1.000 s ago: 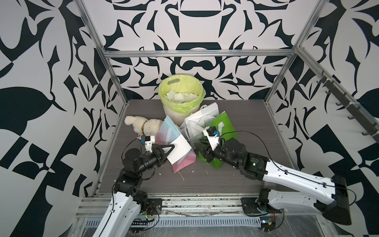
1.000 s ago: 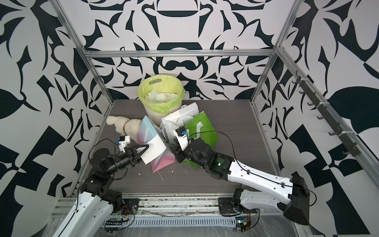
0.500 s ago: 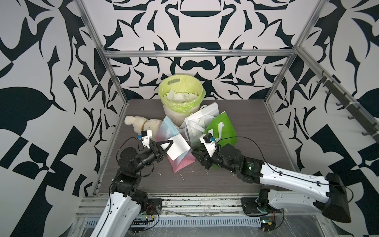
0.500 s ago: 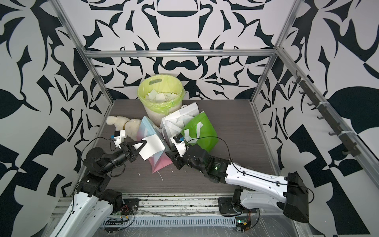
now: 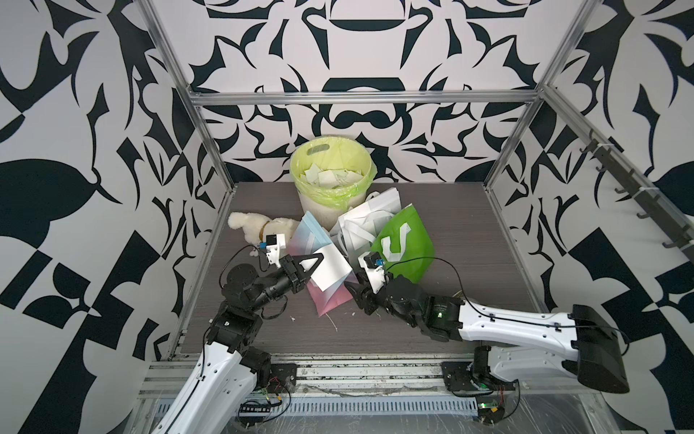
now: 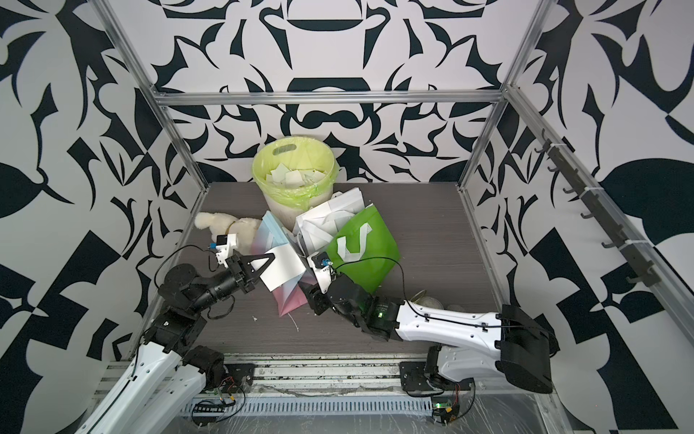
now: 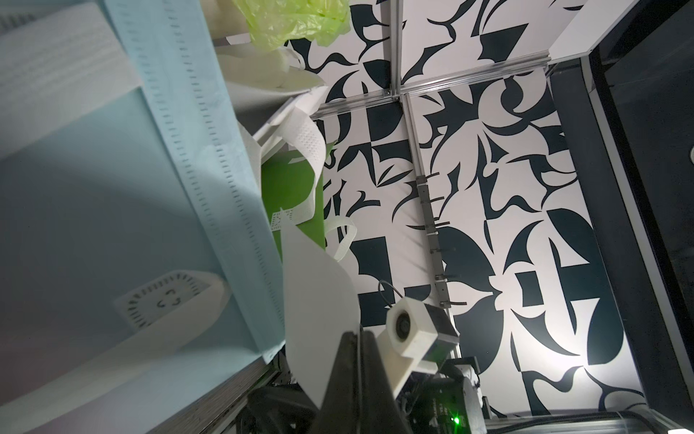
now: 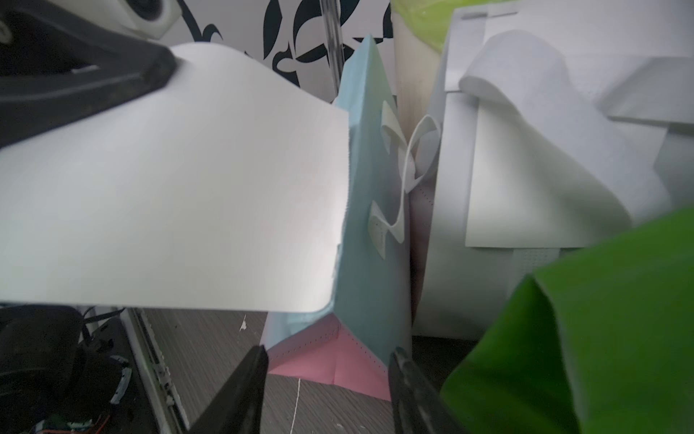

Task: Shred takeout receipts and throw away
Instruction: Tear off the takeout receipt from the takeout bag.

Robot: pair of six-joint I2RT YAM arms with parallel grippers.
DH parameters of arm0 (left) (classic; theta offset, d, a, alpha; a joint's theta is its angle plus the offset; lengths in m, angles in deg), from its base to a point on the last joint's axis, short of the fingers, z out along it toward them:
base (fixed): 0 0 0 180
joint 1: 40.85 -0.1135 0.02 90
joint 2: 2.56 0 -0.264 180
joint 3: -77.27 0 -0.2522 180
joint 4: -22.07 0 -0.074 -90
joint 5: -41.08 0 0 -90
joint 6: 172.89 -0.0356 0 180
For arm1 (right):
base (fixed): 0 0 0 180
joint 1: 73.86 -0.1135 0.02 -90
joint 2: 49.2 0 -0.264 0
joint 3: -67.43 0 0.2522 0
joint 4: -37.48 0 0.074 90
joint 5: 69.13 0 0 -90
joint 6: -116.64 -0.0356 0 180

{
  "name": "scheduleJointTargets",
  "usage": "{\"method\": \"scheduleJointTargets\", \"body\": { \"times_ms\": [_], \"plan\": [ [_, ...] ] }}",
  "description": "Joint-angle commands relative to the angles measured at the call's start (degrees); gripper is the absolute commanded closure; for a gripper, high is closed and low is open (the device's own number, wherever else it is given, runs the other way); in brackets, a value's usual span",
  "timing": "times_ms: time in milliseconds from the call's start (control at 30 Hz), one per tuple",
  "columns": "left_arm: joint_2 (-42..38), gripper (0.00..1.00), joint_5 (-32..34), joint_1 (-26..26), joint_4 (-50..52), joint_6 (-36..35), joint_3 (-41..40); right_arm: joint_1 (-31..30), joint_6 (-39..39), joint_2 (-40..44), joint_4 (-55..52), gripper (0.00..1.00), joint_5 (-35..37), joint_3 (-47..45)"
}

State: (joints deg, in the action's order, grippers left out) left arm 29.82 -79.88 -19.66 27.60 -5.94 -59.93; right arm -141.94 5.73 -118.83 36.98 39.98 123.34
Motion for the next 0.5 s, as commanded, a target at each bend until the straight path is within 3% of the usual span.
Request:
{"method": "scheduleJointTargets", "body": {
  "times_ms": [0,467],
  "plan": [
    [0.11,1.00,0.46,0.76,-2.14,-0.17,1.89,-0.09,-2.09,0.06,6.11,0.45,4.10,-0.58],
    [0.25,1.00,0.97,1.79,-2.05,-0.09,2.29,-0.06,-1.29,-2.42,13.02,0.40,2.48,-1.95]
  ]
}}
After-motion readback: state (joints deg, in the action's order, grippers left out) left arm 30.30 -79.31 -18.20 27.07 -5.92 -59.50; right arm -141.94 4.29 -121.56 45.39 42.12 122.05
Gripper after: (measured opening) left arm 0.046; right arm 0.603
